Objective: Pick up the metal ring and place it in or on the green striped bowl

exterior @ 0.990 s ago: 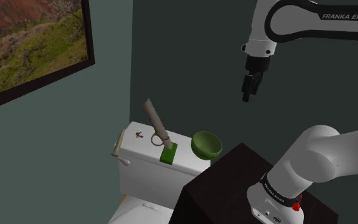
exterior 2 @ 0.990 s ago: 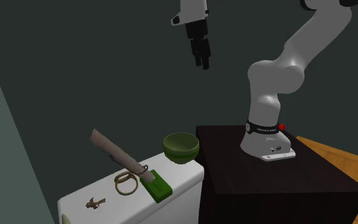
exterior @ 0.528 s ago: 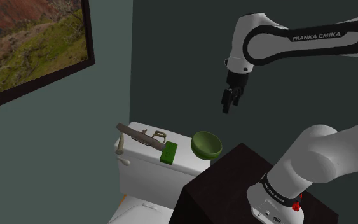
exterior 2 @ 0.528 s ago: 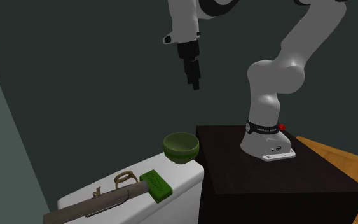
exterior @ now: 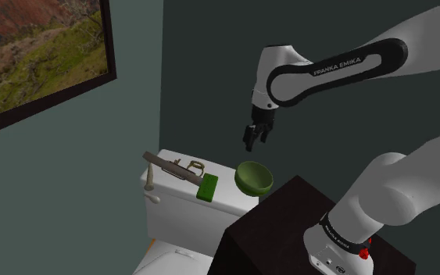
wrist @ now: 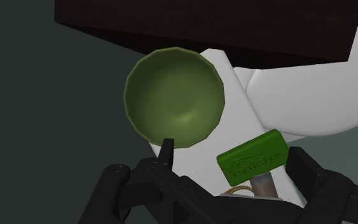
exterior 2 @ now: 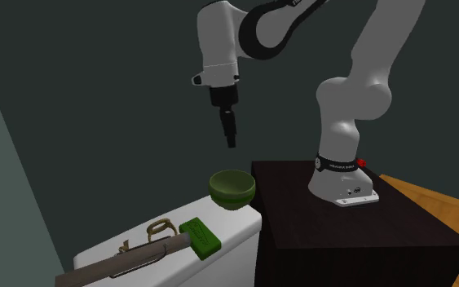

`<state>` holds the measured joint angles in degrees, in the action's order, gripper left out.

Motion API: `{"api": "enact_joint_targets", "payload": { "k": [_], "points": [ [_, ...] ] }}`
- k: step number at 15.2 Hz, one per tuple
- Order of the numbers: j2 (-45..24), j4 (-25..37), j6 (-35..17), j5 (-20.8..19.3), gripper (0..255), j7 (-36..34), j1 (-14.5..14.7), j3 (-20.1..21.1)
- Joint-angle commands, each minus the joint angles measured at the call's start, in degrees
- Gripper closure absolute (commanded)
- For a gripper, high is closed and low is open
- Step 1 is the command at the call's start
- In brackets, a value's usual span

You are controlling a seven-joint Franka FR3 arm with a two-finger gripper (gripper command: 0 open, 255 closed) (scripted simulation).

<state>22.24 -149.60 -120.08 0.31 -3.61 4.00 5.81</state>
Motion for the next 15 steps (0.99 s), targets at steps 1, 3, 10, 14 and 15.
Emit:
{"api": "enact_joint_targets", "payload": {
  "k": [1, 3, 10, 14, 15],
  "points": [
    [-4.17, 0.31, -4.78, 0.27, 0, -1.57, 0.30, 0.91],
    [-8.53, 1.21, -9.01, 0.22, 0, -3.21, 0.55, 1.77],
    [-24.60, 7.22, -21.67, -2.49, 0, -9.94, 1.36, 3.96],
    [-33.82, 12.48, -27.00, -5.56, 0, -14.38, 2.53, 3.95],
    [-36.09, 13.99, -28.11, -6.34, 0, -15.46, 2.99, 3.75]
  ]
}}
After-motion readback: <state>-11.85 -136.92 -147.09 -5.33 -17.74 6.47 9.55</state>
